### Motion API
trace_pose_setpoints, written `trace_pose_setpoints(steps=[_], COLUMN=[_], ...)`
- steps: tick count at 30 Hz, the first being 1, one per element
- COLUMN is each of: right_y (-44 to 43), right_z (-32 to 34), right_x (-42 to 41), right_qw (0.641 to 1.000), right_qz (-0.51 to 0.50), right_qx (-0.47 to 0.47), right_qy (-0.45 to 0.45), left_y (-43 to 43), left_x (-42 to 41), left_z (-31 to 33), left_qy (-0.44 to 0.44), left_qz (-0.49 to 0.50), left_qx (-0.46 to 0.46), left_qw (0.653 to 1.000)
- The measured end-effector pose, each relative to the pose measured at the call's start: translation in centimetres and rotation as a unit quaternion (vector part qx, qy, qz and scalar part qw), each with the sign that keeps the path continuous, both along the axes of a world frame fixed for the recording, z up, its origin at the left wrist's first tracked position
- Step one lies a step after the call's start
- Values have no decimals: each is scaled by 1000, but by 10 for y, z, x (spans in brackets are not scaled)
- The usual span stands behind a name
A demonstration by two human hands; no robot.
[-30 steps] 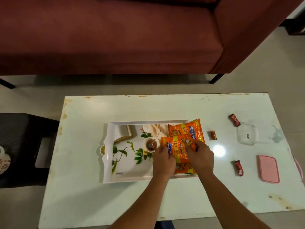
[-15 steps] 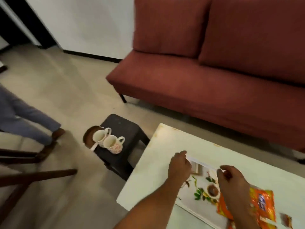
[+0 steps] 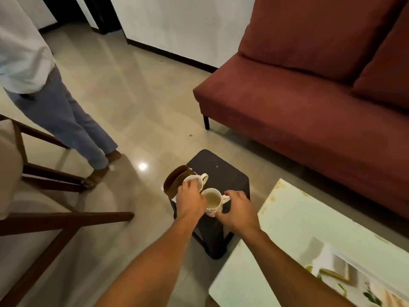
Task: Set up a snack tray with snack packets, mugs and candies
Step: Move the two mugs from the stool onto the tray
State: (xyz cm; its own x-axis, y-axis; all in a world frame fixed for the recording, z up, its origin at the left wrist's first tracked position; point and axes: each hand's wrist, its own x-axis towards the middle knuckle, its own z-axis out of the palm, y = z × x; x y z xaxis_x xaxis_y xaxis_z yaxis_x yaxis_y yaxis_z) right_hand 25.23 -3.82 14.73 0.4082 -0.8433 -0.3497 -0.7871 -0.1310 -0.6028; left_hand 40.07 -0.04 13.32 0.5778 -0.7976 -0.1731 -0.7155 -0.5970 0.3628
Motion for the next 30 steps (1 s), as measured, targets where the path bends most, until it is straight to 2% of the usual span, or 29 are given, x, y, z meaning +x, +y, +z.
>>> trace_pose_setpoints(steps=[3, 7, 12, 21, 24, 30], right_y=[-9, -22, -26, -28, -27, -28], right_z=[-24, -50, -78, -83, -70, -43], right_x=[44, 73, 78, 72, 48, -86], right_qw=[996, 982, 972, 984, 991, 991], right_qz=[55, 108, 118, 102, 64, -55], right_qx=[-10, -25, -48, -47, -56, -71], right_qy=[69, 150, 197, 136, 101, 98], left_y=[-7, -24, -40, -43, -37, -28], left_x=[35, 60, 72, 83, 77, 1], left_z=[-29, -58, -76, -73, -60, -44], left_qy=[-27, -52, -52, -29, -28, -43], left_qz=[-59, -125, -156, -135, -113, -236], left_qx=[80, 135, 147, 77, 36, 42], left_qw=[995, 982, 975, 987, 993, 970])
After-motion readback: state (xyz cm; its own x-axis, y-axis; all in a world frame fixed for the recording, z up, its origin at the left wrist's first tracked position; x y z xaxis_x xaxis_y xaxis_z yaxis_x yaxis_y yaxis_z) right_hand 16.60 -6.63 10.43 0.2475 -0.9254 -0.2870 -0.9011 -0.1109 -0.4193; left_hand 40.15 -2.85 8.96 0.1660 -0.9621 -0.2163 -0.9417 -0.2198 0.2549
